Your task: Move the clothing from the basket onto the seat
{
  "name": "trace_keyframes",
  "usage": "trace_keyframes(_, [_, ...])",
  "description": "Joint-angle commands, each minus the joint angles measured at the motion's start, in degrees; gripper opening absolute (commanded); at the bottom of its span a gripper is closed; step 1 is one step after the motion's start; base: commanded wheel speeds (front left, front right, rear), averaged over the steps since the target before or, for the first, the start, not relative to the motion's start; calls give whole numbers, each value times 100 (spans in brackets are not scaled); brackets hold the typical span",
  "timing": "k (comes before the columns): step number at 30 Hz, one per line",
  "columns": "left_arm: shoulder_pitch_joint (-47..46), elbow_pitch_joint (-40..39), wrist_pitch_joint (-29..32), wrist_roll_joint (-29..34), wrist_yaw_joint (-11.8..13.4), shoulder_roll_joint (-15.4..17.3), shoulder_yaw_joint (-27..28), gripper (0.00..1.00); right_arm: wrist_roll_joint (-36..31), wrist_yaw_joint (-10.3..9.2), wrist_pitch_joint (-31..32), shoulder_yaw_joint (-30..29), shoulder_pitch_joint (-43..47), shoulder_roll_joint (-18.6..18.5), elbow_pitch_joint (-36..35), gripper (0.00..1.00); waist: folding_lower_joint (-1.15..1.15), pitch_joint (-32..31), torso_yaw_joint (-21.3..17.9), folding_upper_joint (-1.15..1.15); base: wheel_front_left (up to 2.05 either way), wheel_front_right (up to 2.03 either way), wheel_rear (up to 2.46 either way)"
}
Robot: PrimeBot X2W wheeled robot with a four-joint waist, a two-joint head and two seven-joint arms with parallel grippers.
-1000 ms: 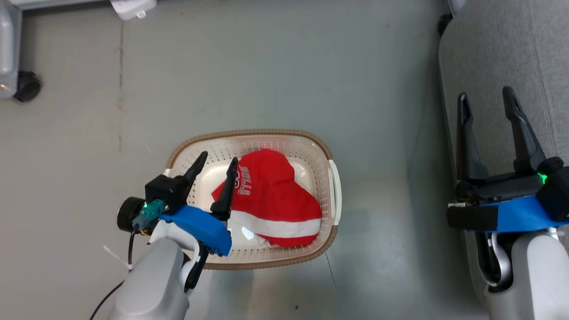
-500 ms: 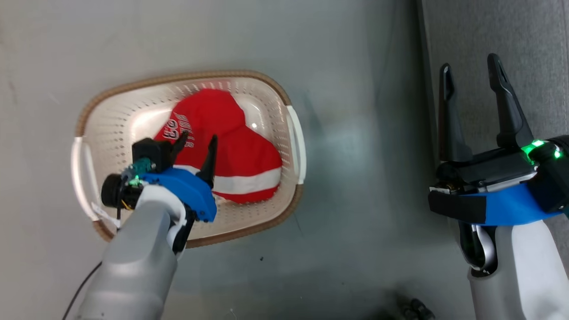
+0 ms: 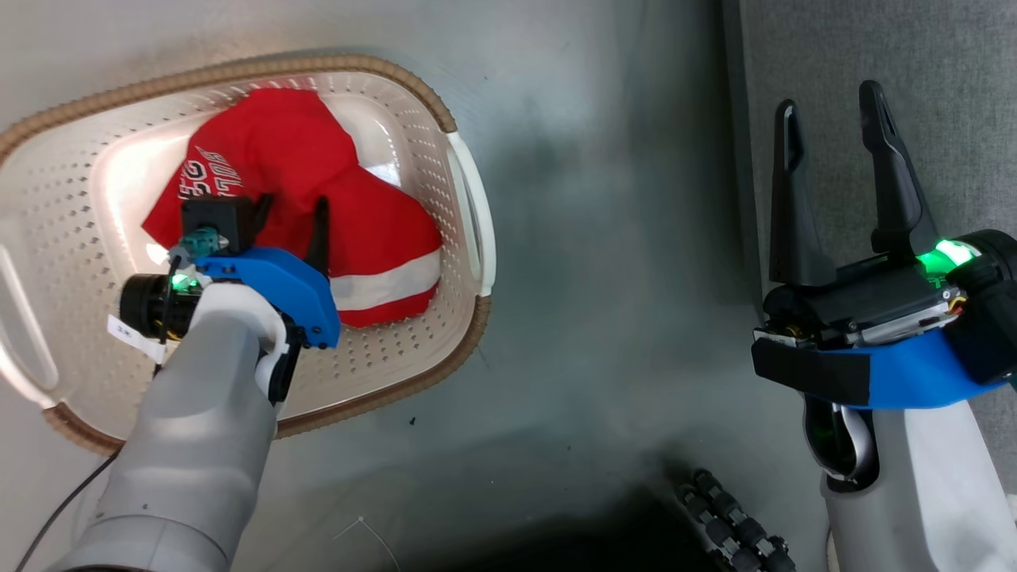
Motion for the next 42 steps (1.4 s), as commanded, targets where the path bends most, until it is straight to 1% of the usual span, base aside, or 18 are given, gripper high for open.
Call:
trace_keyframes(1, [-129, 63, 16, -2, 72, 61, 25, 100, 52, -4, -65, 31, -8, 24, -23, 100, -1, 156, -117, 0, 0, 0, 0])
trace_keyframes(7, [-259, 169, 35, -61, 157, 113, 39, 100, 104, -4, -89, 48, 27, 24, -8, 100, -1, 310, -208, 0, 0, 0, 0])
trace_keyframes(11, [-298, 246, 109, -65, 294, 99, 7, 100, 147, -4, -102, 54, 97, 24, 3, 100, -1, 333, -215, 0, 0, 0, 0])
trace_keyframes(12, [-303, 259, 121, -61, 309, 90, -6, 83, 148, -4, -104, 54, 105, 24, 0, 100, -1, 338, -214, 0, 0, 0, 0])
trace_keyframes(13, [-311, 268, 121, -47, 319, 83, -24, 22, 147, -4, -104, 52, 122, 24, 1, 100, -1, 344, -211, 0, 0, 0, 0])
trace_keyframes(14, [-320, 274, 113, -43, 304, 78, -41, 0, 152, -4, -106, 51, 134, 24, 3, 100, -1, 349, -207, 0, 0, 0, 0])
trace_keyframes(25, [-358, 328, 66, -95, 215, 58, -134, 0, 227, -4, -108, 76, 13, 25, 33, 100, -1, 337, -184, 0, 0, 0, 0])
trace_keyframes(30, [-259, 332, -2, -104, 158, 59, -160, 0, 217, -4, -97, 85, -69, 25, 92, 100, -1, 112, -139, 0, 0, 0, 0])
trace_keyframes(34, [-80, 330, -58, -155, 89, -5, -190, 0, 123, -4, -97, 47, -67, 23, 223, 100, -1, -332, 1, 0, 0, 0, 0])
trace_keyframes(37, [97, 304, -72, -183, 12, -60, -238, 0, 12, -4, -97, 3, 3, 22, 358, 100, -1, -790, 166, 0, 0, 0, 0])
trace_keyframes(42, [561, 146, -104, -194, -116, -127, -422, 0, -186, -4, -75, -47, 320, 17, 727, 100, -1, -1835, 558, 0, 0, 0, 0])
